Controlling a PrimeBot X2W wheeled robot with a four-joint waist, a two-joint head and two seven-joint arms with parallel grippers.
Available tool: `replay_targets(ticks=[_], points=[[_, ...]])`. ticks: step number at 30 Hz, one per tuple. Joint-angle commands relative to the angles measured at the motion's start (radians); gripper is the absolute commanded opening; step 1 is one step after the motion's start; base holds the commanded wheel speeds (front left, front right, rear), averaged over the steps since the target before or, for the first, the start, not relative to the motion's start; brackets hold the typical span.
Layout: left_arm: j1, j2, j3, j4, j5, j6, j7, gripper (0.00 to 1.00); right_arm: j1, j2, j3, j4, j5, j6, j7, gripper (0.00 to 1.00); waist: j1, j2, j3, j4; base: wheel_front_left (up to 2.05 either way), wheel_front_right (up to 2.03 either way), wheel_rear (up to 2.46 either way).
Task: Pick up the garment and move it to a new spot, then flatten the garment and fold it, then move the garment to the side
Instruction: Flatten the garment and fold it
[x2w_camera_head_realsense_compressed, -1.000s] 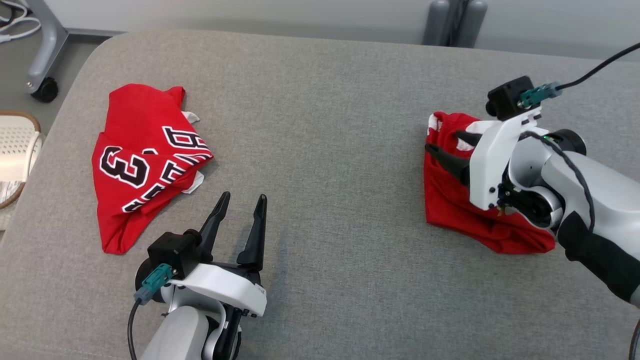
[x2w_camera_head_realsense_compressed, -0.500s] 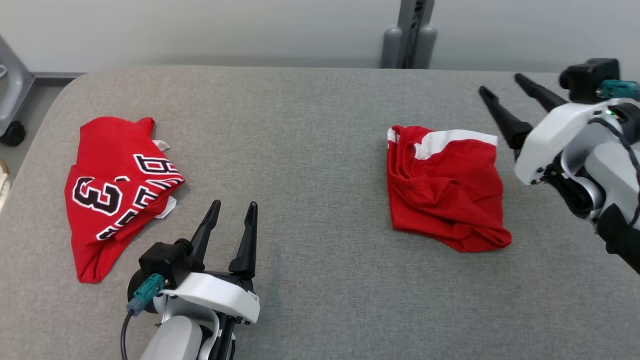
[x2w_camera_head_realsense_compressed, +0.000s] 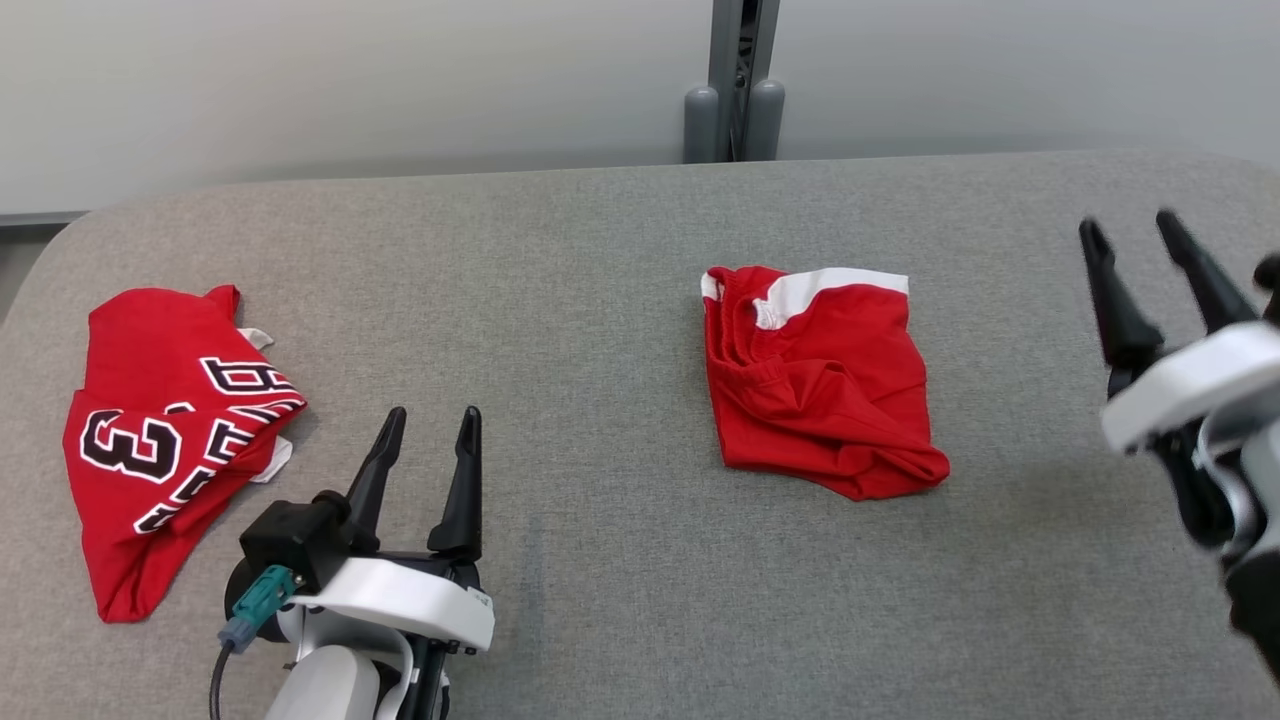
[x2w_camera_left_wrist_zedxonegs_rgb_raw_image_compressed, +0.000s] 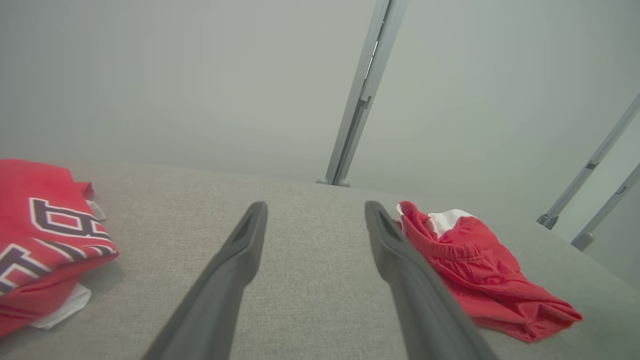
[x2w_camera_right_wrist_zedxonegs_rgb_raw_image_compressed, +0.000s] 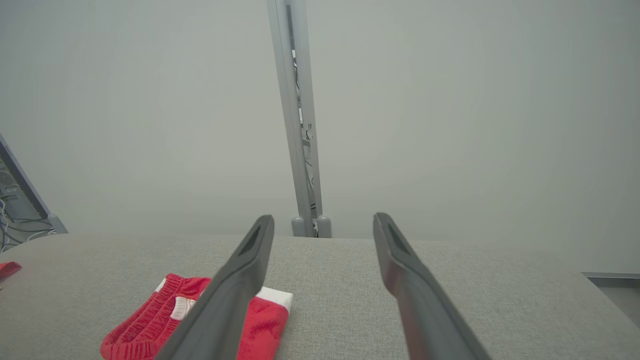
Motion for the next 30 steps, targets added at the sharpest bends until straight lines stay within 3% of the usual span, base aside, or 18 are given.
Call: replay_targets(ticks=[1, 6, 11, 18, 29, 30], points=[[0.009, 0.005, 0.008, -0.011, 0.005, 0.002, -0.003, 1.0, 0.048, 0.015, -0.039, -0.022, -0.044, 0.0, -0.001, 1.0, 0.0, 0.0, -0.004, -0.005, 0.0, 0.0, 0.0], [0.028, 0.004, 0.027, -0.048, 0.011, -0.006, -0.003, 1.0, 0.255, 0.129, -0.278, -0.167, -0.214, 0.0, -0.001, 1.0, 0.0, 0.0, -0.01, -0.013, 0.0, 0.0, 0.0], [0.047, 0.004, 0.033, -0.077, 0.02, -0.012, -0.003, 1.0, 0.369, 0.22, -0.388, -0.251, -0.318, 0.0, -0.001, 1.0, 0.0, 0.0, -0.012, -0.015, 0.0, 0.0, 0.0], [0.056, 0.004, 0.025, -0.077, 0.024, -0.018, -0.003, 1.0, 0.403, 0.253, -0.415, -0.274, -0.366, 0.0, -0.001, 1.0, 0.0, 0.0, -0.016, -0.008, 0.0, 0.0, 0.0], [0.052, 0.004, 0.015, -0.067, 0.027, -0.023, -0.003, 1.0, 0.379, 0.238, -0.408, -0.271, -0.37, 0.0, -0.001, 1.0, 0.0, 0.0, -0.007, 0.01, 0.0, 0.0, 0.0], [0.05, 0.004, 0.013, -0.066, 0.026, -0.023, -0.003, 1.0, 0.376, 0.234, -0.405, -0.269, -0.369, 0.0, -0.001, 0.67, 0.0, 0.0, -0.004, 0.012, 0.0, 0.0, 0.0]])
